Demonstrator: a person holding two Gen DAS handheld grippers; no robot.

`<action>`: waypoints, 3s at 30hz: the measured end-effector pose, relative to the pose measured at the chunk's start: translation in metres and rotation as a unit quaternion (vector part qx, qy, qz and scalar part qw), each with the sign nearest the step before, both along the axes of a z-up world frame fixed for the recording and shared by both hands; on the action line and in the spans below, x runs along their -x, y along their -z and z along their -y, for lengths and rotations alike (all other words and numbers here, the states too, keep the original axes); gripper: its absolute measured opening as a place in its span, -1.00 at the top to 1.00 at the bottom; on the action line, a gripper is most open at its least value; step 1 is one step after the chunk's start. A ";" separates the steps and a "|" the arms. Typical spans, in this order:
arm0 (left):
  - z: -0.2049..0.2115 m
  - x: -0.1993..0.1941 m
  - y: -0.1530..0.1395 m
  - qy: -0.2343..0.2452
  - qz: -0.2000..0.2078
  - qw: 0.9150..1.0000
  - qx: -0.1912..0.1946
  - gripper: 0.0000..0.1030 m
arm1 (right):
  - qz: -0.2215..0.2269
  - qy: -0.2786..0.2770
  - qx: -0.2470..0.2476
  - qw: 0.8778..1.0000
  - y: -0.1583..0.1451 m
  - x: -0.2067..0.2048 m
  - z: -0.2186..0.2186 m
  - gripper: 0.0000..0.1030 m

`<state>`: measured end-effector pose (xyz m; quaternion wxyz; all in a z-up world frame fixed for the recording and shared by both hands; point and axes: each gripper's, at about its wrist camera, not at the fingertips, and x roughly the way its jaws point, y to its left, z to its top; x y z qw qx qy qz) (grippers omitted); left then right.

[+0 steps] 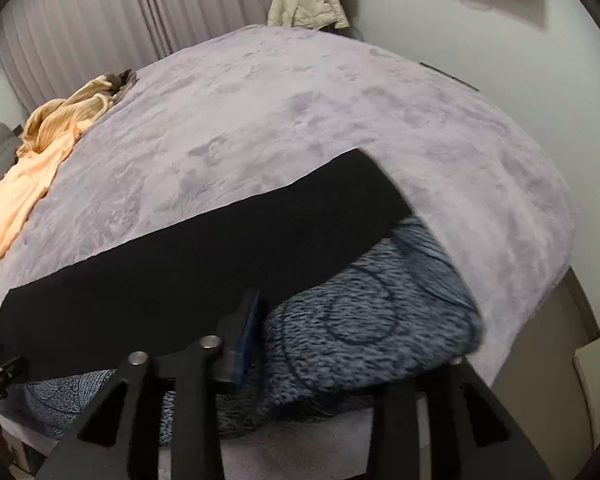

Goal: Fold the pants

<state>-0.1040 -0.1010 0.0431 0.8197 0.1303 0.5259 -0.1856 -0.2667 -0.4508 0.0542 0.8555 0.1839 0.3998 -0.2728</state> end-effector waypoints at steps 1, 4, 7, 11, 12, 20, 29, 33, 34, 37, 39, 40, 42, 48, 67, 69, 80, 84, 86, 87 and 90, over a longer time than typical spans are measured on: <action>-0.005 -0.001 -0.001 -0.011 -0.001 1.000 0.006 -0.98 | -0.001 0.029 0.022 0.999 -0.009 0.009 0.003 -0.44; -0.011 0.001 -0.009 -0.041 0.021 0.999 0.005 -0.98 | 0.008 0.112 0.078 0.991 -0.040 0.035 0.010 -0.56; -0.004 0.006 -0.017 -0.040 0.038 0.998 0.006 -0.98 | 0.034 0.069 0.130 0.988 -0.062 0.024 -0.024 -0.56; 0.011 0.014 -0.020 -0.024 0.058 0.998 -0.008 -0.98 | 0.020 -0.134 0.121 0.983 -0.048 -0.038 -0.116 -0.57; 0.010 0.012 -0.018 -0.029 0.056 0.998 -0.012 -0.98 | 0.015 -0.168 0.107 0.980 -0.039 -0.050 -0.134 -0.57; -0.049 -0.002 0.007 -0.115 0.012 0.993 0.002 -0.99 | -0.050 -0.268 0.056 0.961 0.026 -0.110 -0.194 -0.57; -0.088 -0.019 0.009 -0.147 0.004 0.989 0.020 -0.99 | -0.078 -0.112 0.079 0.988 0.028 -0.085 -0.074 -0.99; -0.106 -0.034 0.008 -0.182 0.007 0.983 0.014 -0.99 | -0.085 -0.074 0.091 0.989 0.023 -0.076 -0.042 -0.99; -0.110 -0.036 0.006 -0.191 0.008 0.981 0.012 -0.99 | -0.086 -0.073 0.093 0.989 0.021 -0.076 -0.042 -0.99; -0.114 -0.034 0.000 -0.206 0.019 0.978 0.000 -0.98 | -0.074 -0.083 0.093 0.989 0.012 -0.078 -0.056 -0.99; -0.111 -0.030 -0.002 -0.201 0.023 0.979 -0.003 -0.98 | -0.050 -0.102 0.083 0.990 0.003 -0.078 -0.074 -0.99; -0.108 -0.025 -0.004 -0.194 0.024 0.981 -0.002 -0.98 | -0.040 -0.112 0.079 0.990 -0.001 -0.078 -0.086 -0.99; -0.103 -0.011 -0.006 -0.179 0.024 0.984 -0.001 -0.98 | -0.019 -0.144 0.059 0.988 -0.007 -0.078 -0.115 -0.99; -0.084 0.022 -0.003 -0.113 0.020 0.993 -0.009 -0.99 | -0.026 -0.265 0.050 0.963 0.005 -0.063 -0.205 -0.99; -0.154 -0.050 -0.019 -0.242 0.063 0.968 -0.005 -0.98 | 0.008 -0.229 0.043 0.972 -0.011 -0.087 -0.160 -0.99; -0.152 -0.065 -0.011 -0.254 0.053 0.966 -0.009 -0.98 | 0.003 -0.266 0.015 0.964 0.000 -0.122 -0.182 -0.99; -0.202 -0.072 0.016 -0.292 0.042 0.955 -0.014 -0.99 | -0.032 -0.270 -0.057 0.961 0.026 -0.181 -0.181 -1.00; -0.201 -0.069 0.011 -0.280 0.046 0.959 -0.021 -0.98 | 0.002 -0.245 -0.125 0.961 0.015 -0.181 -0.159 -1.00; -0.203 -0.065 0.006 -0.282 0.054 0.957 -0.030 -0.99 | 0.016 -0.234 -0.137 0.962 0.006 -0.177 -0.154 -1.00; -0.206 -0.063 0.003 -0.291 0.066 0.953 -0.044 -0.99 | 0.023 -0.229 -0.136 0.964 0.000 -0.173 -0.152 -1.00; -0.219 -0.057 -0.008 -0.293 0.076 0.953 -0.018 -0.98 | 0.026 -0.228 -0.116 0.966 -0.011 -0.166 -0.157 -1.00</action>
